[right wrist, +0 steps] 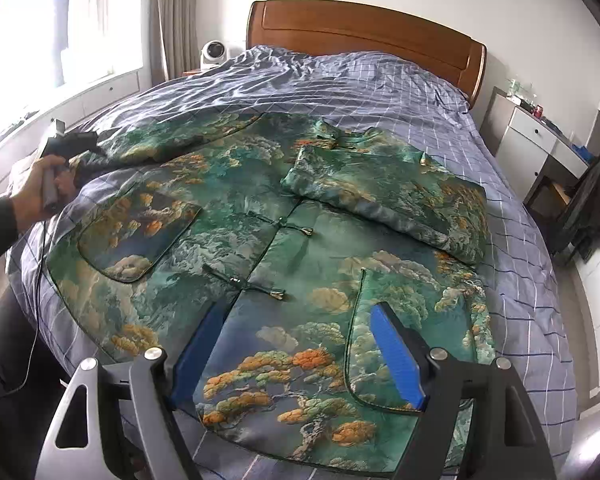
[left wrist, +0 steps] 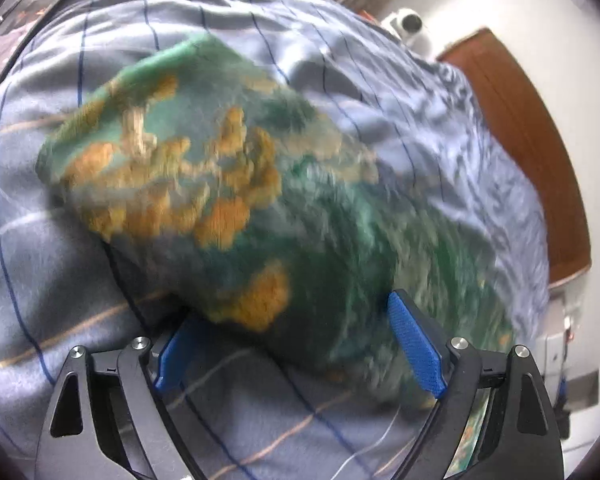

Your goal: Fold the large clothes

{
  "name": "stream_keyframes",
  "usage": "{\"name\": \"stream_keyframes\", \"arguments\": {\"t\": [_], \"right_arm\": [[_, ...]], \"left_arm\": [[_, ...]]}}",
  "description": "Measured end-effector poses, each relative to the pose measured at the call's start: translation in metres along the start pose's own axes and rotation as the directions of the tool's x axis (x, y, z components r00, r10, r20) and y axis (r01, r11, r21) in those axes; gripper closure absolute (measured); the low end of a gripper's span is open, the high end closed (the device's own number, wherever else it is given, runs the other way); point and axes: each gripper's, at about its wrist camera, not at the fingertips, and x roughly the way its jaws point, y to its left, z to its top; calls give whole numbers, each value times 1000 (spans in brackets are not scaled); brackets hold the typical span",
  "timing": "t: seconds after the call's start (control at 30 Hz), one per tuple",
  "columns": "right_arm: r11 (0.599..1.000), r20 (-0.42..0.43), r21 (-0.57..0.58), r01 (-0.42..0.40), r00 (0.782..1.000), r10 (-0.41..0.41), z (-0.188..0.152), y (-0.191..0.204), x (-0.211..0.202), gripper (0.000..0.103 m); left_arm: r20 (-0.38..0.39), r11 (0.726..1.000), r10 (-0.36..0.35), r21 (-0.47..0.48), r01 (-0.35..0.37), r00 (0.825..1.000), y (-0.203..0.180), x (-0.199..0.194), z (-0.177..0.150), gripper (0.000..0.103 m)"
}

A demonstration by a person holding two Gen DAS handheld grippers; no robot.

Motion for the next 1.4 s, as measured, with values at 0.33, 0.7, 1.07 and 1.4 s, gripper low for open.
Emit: {"name": "stream_keyframes", "arguments": {"t": [0.33,0.7,1.07,1.4], "right_arm": [[999,-9,15,-35,999,35,-4,8,2,24],[995,37,94,-43,999,40,-12,-7,-12,24],[979,51,206,-7,999,-4,-34,-44,-26,24],[952,45,282,-116,993,108,-1,-86,6,24]], "left_arm": [[256,912,83,370,-177,963,-81,-61,-11,94],[365,295,-261,912,-287,894,-265,-136,-193,94],[146,-243,-88,956,-163,985,-255,-42,-379,55],[62,-90,-142,993,-76,988,-219,-92,-344,11]]}}
